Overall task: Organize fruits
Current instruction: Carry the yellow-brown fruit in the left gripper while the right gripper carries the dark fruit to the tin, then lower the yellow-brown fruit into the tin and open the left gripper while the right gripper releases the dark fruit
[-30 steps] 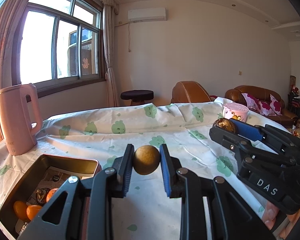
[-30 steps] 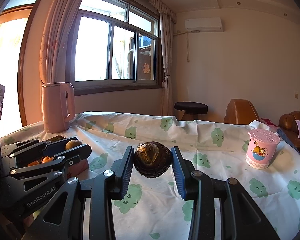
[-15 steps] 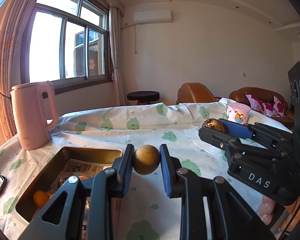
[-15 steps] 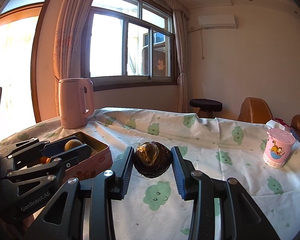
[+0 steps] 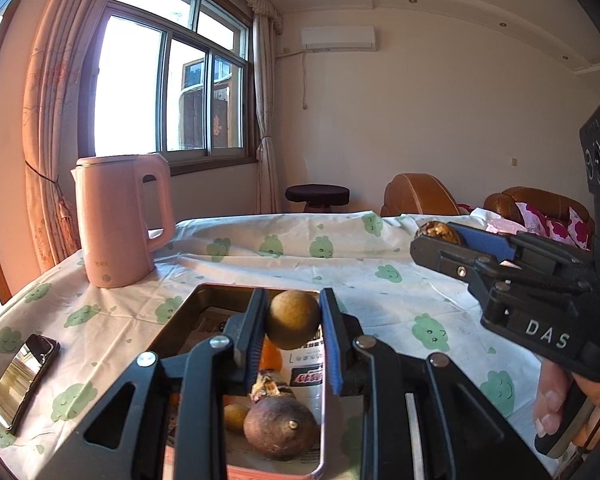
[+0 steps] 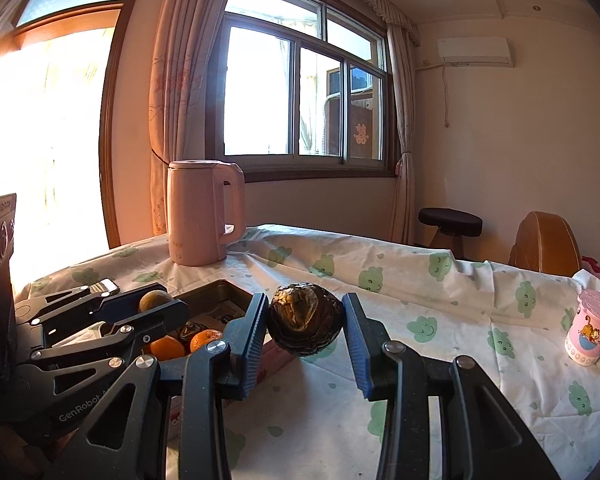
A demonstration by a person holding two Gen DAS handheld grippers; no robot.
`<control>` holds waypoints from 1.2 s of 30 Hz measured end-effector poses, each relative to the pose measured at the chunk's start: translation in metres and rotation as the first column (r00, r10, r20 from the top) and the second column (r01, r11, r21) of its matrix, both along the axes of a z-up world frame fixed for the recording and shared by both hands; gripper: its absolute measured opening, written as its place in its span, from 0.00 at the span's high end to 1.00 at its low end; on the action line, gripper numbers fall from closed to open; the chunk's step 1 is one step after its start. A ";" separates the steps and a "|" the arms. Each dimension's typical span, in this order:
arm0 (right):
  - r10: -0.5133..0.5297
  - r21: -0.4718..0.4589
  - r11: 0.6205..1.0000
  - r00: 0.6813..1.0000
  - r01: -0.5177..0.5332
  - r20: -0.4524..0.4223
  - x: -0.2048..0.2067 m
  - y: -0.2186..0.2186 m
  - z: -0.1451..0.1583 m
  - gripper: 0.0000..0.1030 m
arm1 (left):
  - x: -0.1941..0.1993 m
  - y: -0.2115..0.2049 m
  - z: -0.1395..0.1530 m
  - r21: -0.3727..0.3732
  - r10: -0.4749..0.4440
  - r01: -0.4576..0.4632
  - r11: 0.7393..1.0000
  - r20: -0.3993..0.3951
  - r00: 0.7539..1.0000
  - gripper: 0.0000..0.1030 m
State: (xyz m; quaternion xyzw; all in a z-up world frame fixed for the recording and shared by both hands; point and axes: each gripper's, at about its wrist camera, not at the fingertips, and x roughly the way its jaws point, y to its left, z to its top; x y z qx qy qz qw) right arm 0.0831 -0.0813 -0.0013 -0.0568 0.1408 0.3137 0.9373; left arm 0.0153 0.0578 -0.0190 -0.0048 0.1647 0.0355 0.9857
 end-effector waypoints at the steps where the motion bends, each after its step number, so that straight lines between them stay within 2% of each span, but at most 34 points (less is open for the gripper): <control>1: 0.006 -0.001 1.000 1.000 -0.006 -0.001 0.000 0.003 0.001 0.61 | -0.001 0.004 0.000 -0.001 0.008 -0.008 1.000 -0.003 1.000 0.73; 17: 0.095 -0.036 0.995 0.995 -0.095 -0.003 -0.009 0.049 0.007 0.61 | -0.021 0.058 -0.005 -0.013 0.131 -0.132 0.991 -0.039 0.991 0.73; 36: 0.123 -0.075 0.989 0.992 -0.125 -0.029 -0.008 0.079 0.001 0.61 | -0.033 0.083 -0.013 -0.022 0.169 -0.171 0.985 -0.077 0.983 0.73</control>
